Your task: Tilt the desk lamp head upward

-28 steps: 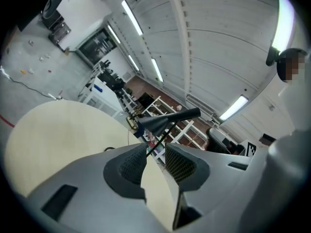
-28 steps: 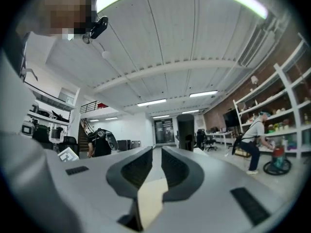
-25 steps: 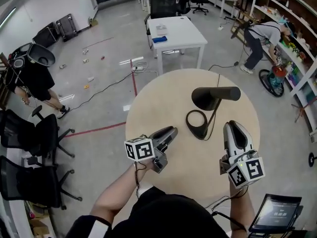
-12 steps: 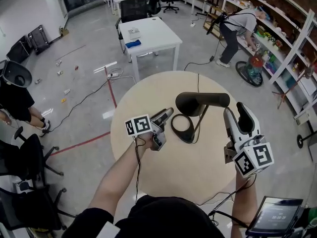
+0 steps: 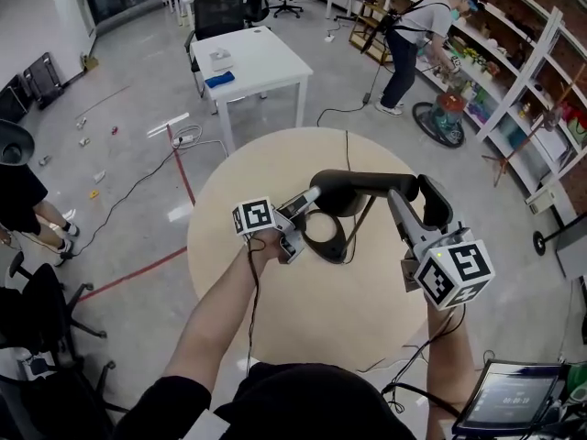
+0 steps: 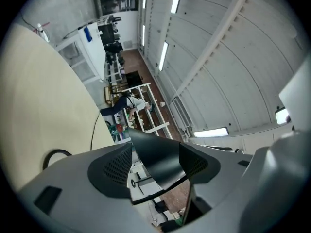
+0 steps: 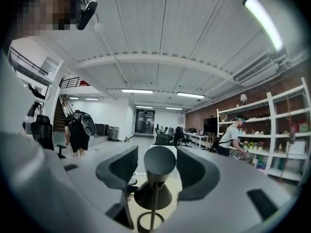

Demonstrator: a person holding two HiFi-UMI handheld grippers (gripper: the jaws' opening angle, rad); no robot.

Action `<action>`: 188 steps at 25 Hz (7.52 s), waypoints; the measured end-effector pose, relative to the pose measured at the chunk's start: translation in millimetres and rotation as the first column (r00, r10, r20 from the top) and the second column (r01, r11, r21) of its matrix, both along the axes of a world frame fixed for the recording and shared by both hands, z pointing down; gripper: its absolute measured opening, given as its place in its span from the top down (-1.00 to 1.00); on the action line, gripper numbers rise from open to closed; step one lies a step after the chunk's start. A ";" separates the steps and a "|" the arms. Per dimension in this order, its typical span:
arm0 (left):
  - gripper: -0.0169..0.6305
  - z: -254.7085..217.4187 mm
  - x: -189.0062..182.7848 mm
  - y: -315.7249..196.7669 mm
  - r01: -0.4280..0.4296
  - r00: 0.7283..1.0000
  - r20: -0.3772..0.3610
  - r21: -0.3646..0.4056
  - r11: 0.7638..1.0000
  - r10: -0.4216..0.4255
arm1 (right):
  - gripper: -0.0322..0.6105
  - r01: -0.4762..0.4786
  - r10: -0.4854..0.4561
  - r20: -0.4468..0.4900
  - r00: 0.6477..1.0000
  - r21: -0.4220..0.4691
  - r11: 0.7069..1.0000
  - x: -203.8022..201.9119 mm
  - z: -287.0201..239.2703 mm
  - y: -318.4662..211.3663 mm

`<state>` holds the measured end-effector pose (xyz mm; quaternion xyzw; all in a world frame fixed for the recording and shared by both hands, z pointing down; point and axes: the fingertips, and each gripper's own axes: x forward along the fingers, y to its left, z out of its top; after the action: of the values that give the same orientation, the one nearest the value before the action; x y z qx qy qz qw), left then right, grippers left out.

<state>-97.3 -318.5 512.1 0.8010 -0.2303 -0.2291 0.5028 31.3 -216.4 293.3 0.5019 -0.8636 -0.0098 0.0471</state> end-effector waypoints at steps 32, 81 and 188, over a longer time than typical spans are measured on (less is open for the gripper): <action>0.18 -12.4 0.3 -28.7 0.041 0.994 0.098 0.070 0.997 -0.047 | 0.22 0.022 -0.023 -0.054 0.998 -0.015 1.000 10.5 15.3 -1.8; 0.18 -108.9 -44.0 -65.3 0.073 0.948 0.283 0.263 0.962 -0.149 | 0.23 0.041 -0.042 -0.077 0.996 -0.023 0.999 10.0 18.5 21.5; 0.28 -313.9 -14.1 8.8 -0.135 0.793 0.470 0.757 0.639 -0.389 | 0.36 0.054 -0.049 0.031 0.998 -0.157 0.986 -11.1 113.6 3.7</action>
<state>-111.4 -309.8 198.2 0.9453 -0.3170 -0.0775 0.0026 20.2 -212.8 406.9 0.4742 -0.8749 0.0642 0.0746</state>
